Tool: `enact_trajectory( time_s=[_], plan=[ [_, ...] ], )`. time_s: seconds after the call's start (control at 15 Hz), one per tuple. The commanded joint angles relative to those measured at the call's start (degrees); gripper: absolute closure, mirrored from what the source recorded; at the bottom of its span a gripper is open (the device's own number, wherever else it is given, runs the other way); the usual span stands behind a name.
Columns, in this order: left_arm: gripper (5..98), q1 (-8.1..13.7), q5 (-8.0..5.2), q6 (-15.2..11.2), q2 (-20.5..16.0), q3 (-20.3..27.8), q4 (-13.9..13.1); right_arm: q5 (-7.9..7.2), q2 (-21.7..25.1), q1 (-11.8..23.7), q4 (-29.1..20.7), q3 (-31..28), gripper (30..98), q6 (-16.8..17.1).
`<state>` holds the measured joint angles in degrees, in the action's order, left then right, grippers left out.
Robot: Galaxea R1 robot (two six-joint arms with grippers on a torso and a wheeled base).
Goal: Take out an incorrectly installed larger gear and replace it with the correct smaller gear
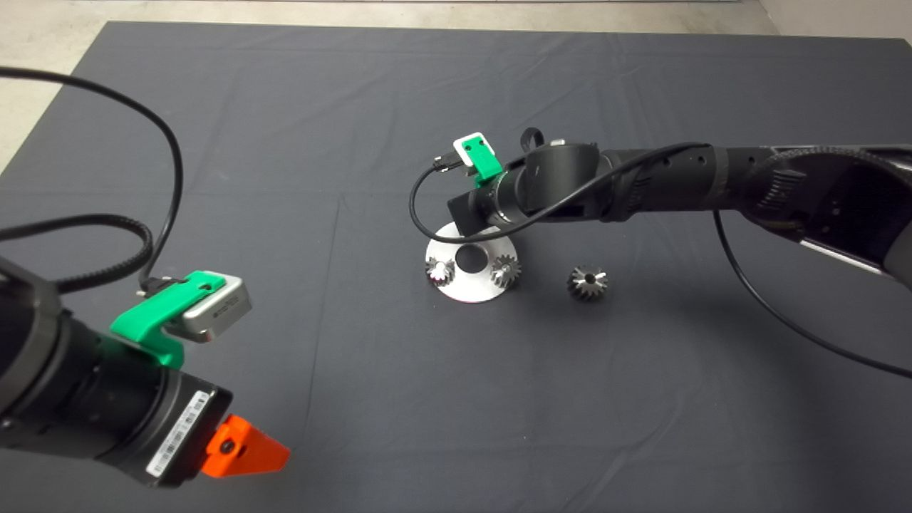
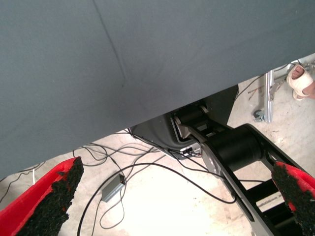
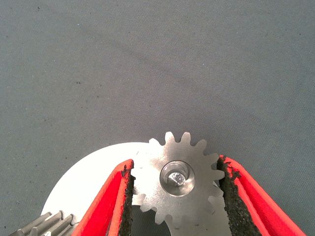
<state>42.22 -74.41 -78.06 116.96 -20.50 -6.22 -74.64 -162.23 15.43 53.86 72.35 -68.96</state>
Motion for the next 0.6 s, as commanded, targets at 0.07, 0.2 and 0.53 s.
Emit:
enact_trajectory(
  time_s=[0.07, 0.2, 0.53],
  plan=[
    [5.5, 0.3, -0.03, -0.3, -0.1, 0.2, -0.7, 0.2, -0.1, 1.3, -0.4, 0.5, 87.2, 0.0],
    [5.5, 0.3, -0.03, -0.3, -0.1, 0.2, -0.7, 0.21, -0.1, 0.7, -0.4, 0.5, 87.2, 0.1],
    [5.5, 0.3, -0.03, -0.3, -0.1, 0.2, -0.7, 0.2, 0.1, 0.9, -1.2, -0.2, 87.2, 0.1]
  ],
)
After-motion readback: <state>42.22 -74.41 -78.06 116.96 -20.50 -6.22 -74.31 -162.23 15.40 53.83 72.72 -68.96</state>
